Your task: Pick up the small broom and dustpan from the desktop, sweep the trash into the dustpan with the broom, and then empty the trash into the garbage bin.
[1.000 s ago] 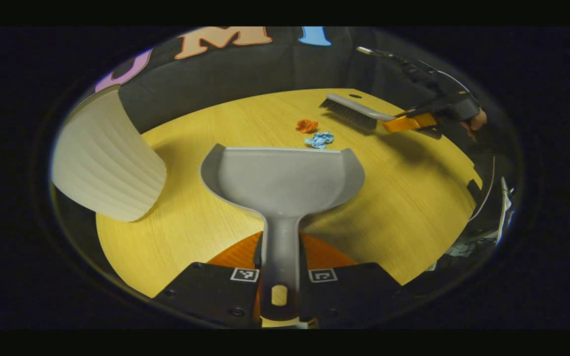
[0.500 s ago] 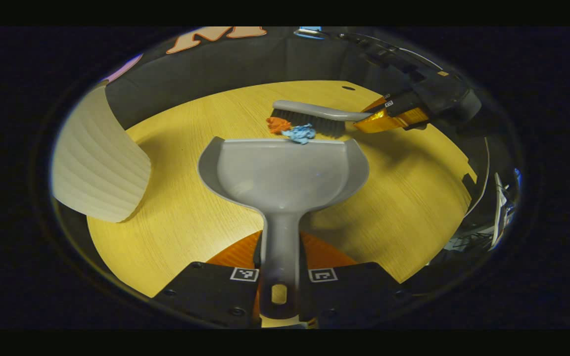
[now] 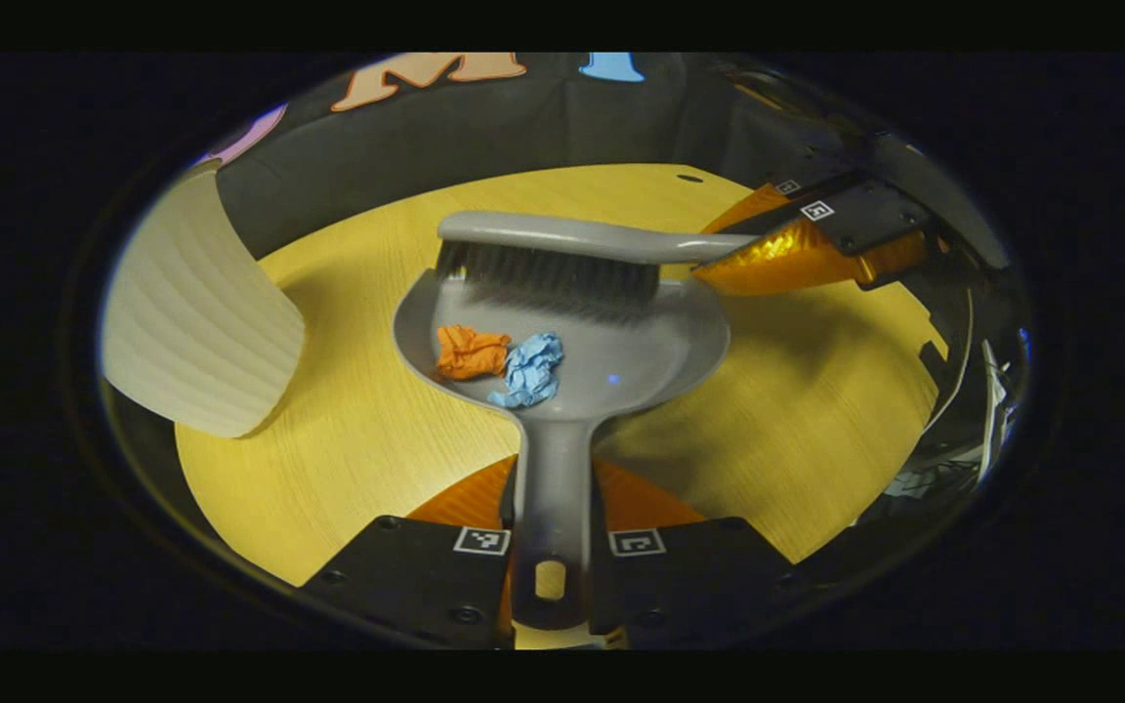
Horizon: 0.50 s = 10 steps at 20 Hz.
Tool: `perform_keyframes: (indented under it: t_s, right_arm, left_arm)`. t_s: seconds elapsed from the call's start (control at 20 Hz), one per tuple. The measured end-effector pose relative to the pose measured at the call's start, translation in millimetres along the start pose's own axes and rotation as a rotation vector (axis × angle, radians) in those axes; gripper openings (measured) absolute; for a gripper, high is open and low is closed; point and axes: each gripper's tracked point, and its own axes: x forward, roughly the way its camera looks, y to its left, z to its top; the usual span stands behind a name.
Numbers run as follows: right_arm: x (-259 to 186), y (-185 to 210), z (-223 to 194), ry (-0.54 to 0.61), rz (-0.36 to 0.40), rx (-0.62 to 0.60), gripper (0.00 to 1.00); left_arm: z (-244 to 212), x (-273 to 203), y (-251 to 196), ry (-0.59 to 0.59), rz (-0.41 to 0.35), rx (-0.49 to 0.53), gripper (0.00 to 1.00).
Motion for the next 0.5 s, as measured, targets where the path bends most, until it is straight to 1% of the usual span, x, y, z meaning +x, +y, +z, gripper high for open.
perform_keyframes:
  t_s: [0.05,0.1,0.2,0.3,0.35,0.4,0.5]
  right_arm:
    - [-10,-8,3,-0.048,-0.034,0.058,0.15]
    - [-22,-17,4,-0.082,-0.058,0.122,0.15]
    - [-39,-36,4,-0.168,-0.132,0.220,0.15]
    - [-55,-58,-11,-0.205,-0.204,0.330,0.14]
    - [-54,-60,-21,-0.219,-0.212,0.387,0.15]
    - [-54,-61,-33,-0.226,-0.216,0.435,0.15]
    - [-37,-60,-62,-0.212,-0.232,0.495,0.14]
  left_arm:
    - [4,0,1,-0.023,0.018,0.006,0.22]
    - [6,0,2,-0.047,0.033,0.003,0.24]
    - [14,0,1,-0.113,0.055,-0.016,0.24]
    - [23,-1,-1,-0.195,0.085,-0.030,0.24]
    - [29,-2,-3,-0.240,0.098,-0.035,0.24]
    - [30,1,0,-0.278,0.111,-0.037,0.20]
    - [33,6,4,-0.353,0.150,-0.038,0.24]
